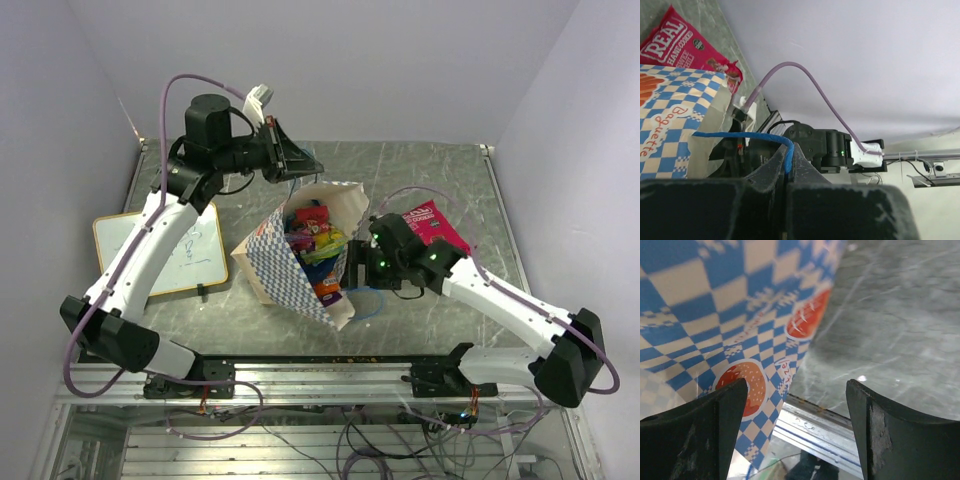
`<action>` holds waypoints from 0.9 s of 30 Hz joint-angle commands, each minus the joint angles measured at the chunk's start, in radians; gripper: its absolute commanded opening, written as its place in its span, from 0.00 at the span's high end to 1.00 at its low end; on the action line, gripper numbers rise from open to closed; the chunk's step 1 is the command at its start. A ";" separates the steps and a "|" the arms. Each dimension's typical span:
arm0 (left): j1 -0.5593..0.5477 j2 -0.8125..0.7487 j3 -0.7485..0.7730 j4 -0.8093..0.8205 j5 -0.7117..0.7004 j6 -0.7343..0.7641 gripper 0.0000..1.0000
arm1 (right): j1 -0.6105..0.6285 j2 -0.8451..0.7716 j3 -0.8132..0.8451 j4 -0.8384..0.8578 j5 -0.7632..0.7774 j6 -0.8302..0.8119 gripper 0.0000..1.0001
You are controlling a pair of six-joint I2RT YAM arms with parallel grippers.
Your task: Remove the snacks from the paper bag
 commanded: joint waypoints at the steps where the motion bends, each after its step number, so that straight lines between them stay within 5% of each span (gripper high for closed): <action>1: -0.054 -0.052 0.044 -0.089 -0.049 0.045 0.93 | 0.113 0.004 -0.036 0.143 -0.023 0.019 0.20; 4: -0.092 -0.062 0.029 -0.137 -0.098 0.039 0.93 | 0.121 0.015 0.077 -0.009 0.080 -0.066 0.20; 9: -0.121 -0.165 -0.105 -0.098 -0.250 -0.024 0.93 | 0.120 -0.123 0.039 -0.116 0.258 -0.159 0.17; 15: -0.182 -0.240 -0.168 -0.059 -0.380 -0.113 0.93 | 0.121 -0.375 -0.038 -0.038 0.281 -0.309 0.13; 20: -0.214 -0.244 -0.109 -0.112 -0.410 -0.102 0.93 | 0.120 -0.520 0.004 0.155 0.145 -0.518 0.15; 27: -0.217 -0.245 -0.119 -0.112 -0.393 -0.077 0.93 | 0.120 -0.380 0.150 0.142 -0.251 -0.957 0.20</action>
